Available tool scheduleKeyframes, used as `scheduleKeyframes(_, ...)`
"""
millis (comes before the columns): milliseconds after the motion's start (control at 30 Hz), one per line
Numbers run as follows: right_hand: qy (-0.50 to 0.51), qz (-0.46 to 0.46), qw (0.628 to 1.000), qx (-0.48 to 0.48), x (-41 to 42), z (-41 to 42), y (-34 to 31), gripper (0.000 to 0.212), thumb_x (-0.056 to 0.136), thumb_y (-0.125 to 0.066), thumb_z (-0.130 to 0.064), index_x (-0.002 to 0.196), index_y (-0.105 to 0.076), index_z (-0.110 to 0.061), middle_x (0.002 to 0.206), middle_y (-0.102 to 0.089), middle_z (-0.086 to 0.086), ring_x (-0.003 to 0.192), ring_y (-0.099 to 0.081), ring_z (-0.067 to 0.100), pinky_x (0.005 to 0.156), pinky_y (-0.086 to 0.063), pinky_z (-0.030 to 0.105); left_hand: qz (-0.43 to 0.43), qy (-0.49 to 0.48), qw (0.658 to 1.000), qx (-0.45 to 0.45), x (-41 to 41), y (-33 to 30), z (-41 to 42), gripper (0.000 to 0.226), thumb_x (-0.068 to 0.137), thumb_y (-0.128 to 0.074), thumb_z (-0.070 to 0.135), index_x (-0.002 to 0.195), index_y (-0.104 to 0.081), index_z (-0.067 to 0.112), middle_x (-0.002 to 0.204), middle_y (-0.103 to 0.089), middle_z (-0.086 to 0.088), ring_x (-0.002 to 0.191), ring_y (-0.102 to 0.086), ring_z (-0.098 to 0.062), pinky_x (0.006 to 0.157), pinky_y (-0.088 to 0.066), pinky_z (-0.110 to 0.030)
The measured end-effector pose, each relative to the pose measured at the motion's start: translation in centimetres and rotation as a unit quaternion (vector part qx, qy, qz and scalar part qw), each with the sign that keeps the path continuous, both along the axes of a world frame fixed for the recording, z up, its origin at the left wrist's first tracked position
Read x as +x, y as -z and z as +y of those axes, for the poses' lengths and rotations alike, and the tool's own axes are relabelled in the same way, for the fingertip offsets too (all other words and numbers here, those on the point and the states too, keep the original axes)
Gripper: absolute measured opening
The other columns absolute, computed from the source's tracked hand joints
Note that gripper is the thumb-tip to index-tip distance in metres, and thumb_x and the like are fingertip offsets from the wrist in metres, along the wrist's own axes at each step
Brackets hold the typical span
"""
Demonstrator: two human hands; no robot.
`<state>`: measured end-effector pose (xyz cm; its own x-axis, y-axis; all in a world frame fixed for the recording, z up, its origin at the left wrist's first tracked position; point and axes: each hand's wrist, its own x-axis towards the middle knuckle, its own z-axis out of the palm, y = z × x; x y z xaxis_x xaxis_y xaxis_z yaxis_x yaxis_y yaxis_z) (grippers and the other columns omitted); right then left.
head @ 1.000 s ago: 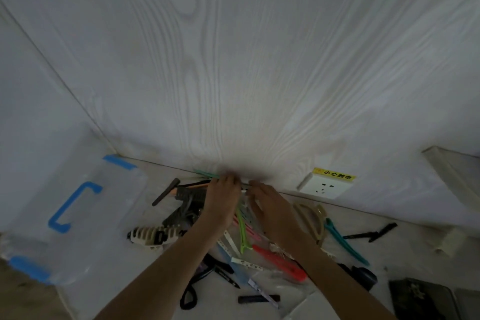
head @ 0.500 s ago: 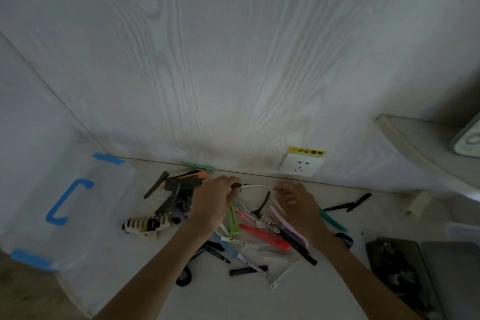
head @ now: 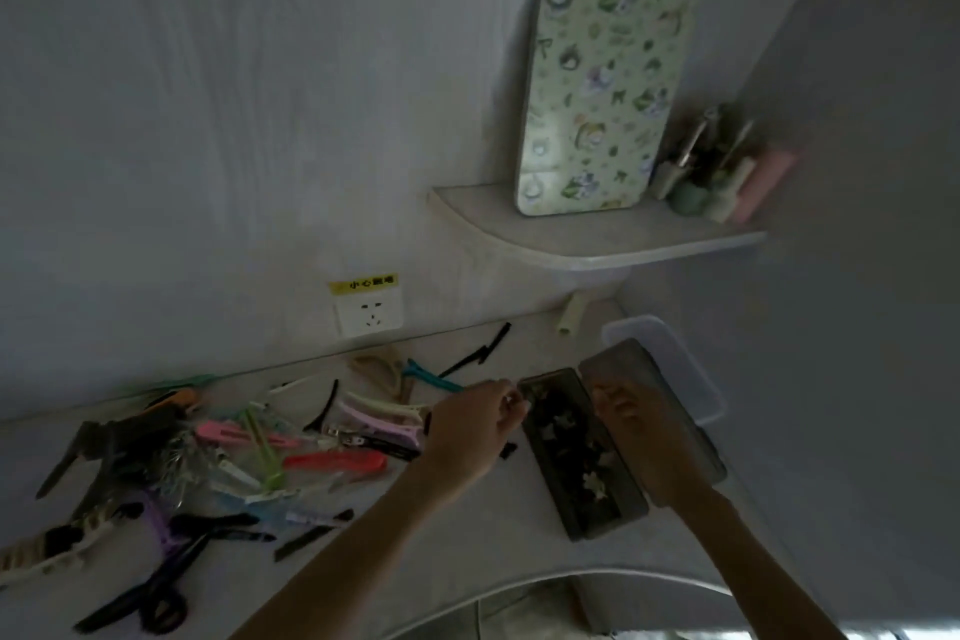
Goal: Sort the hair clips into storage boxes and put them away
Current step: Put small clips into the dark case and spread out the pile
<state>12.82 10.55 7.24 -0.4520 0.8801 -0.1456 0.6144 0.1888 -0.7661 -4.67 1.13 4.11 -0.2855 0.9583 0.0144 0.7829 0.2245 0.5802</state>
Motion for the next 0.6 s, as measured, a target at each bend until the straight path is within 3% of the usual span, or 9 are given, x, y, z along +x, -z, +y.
scheduleKeyframes(67,0.007,-0.015,1.000,0.026,1.1,0.0,-0.3,0.026,0.091,-0.047,-0.040,0.090,-0.063,-0.020,0.090,-0.068,0.016,0.081,-0.063,0.030,0.080,-0.051,0.042,0.010,0.021,1.000,0.015,2.3,-1.2,1.9,0.036,0.095,-0.041,0.046,0.111,-0.060,0.020,0.102,-0.068,0.001,0.093,-0.063,-0.016,0.069,-0.040,-0.025)
scheduleKeyframes(200,-0.004,-0.073,0.997,0.010,2.0,0.5,-0.2,0.021,0.094,-0.051,-0.022,0.102,-0.068,-0.013,0.099,-0.071,0.011,0.090,-0.066,0.026,0.085,-0.052,0.037,-0.018,0.039,0.999,-0.021,3.8,-1.0,3.3,0.046,0.093,-0.042,0.050,0.131,-0.049,0.025,0.114,-0.067,0.007,0.105,-0.062,-0.013,0.082,-0.048,-0.029)
scheduleKeyframes(333,0.001,-0.090,0.996,0.016,2.0,0.3,-0.1,0.018,0.093,-0.053,-0.015,0.103,-0.067,-0.012,0.091,-0.063,0.000,0.084,-0.058,0.015,0.069,-0.043,0.011,-0.016,0.015,0.999,-0.044,1.6,0.5,0.6,0.030,0.093,-0.047,0.035,0.121,-0.056,0.027,0.112,-0.067,0.007,0.103,-0.063,-0.013,0.084,-0.050,-0.030)
scheduleKeyframes(433,-0.021,-0.041,0.998,-0.043,-0.8,-0.4,0.0,0.015,0.092,-0.053,-0.007,0.089,-0.067,-0.012,0.086,-0.061,0.006,0.079,-0.056,0.021,0.079,-0.046,0.031,0.001,-0.032,0.999,-0.043,-1.2,1.9,-3.1,0.024,0.093,-0.046,0.027,0.112,-0.062,0.027,0.108,-0.068,0.007,0.097,-0.064,-0.011,0.076,-0.047,-0.026)
scheduleKeyframes(533,-0.123,-0.078,0.989,-0.014,-6.0,-1.6,1.0,0.015,0.092,-0.053,-0.010,0.102,-0.064,-0.011,0.093,-0.064,0.005,0.086,-0.060,0.022,0.082,-0.046,0.028,-0.009,-0.111,0.994,-0.013,-3.9,2.4,-6.9,0.022,0.093,-0.048,0.026,0.107,-0.065,0.029,0.101,-0.069,0.011,0.092,-0.065,-0.007,0.073,-0.048,-0.021)
scheduleKeyframes(600,-0.180,-0.063,0.982,-0.014,-9.8,-3.2,2.0,0.015,0.092,-0.052,-0.008,0.097,-0.065,-0.009,0.095,-0.067,0.007,0.091,-0.064,0.026,0.086,-0.051,0.033,-0.001,-0.162,0.987,0.006,-5.5,2.3,-9.5,0.021,0.092,-0.050,0.025,0.104,-0.066,0.030,0.099,-0.069,0.013,0.090,-0.064,-0.005,0.071,-0.045,-0.018)
